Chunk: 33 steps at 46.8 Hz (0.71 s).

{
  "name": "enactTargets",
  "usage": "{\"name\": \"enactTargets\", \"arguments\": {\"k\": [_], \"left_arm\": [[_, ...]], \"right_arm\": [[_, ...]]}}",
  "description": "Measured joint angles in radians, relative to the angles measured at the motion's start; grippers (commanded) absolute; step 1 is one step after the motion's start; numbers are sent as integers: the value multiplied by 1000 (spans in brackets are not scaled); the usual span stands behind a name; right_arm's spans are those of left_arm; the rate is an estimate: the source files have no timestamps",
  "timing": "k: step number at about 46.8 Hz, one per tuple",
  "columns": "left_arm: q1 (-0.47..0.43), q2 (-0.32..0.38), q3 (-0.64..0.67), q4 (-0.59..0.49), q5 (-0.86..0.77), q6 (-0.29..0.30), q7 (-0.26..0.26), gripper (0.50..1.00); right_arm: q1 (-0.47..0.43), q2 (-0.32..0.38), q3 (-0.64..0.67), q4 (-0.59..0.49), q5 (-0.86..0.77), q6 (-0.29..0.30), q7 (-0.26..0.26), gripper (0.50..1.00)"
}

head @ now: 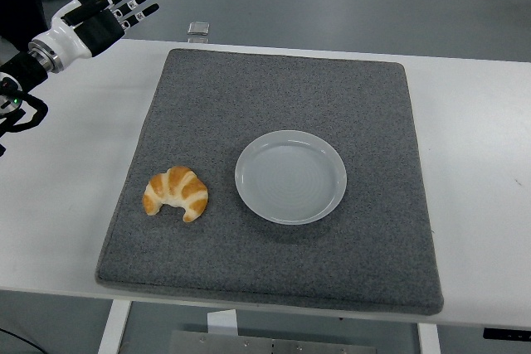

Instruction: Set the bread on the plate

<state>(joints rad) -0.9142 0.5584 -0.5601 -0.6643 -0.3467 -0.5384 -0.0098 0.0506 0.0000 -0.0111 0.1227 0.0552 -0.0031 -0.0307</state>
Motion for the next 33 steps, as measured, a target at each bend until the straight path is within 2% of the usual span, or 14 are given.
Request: {"name": "enactTargets", "arguments": {"k": [33], "left_arm": [[-14,18,40,48,1,6,1,996]], "right_arm": [[0,0,0,0,0,0,0,952]]}}
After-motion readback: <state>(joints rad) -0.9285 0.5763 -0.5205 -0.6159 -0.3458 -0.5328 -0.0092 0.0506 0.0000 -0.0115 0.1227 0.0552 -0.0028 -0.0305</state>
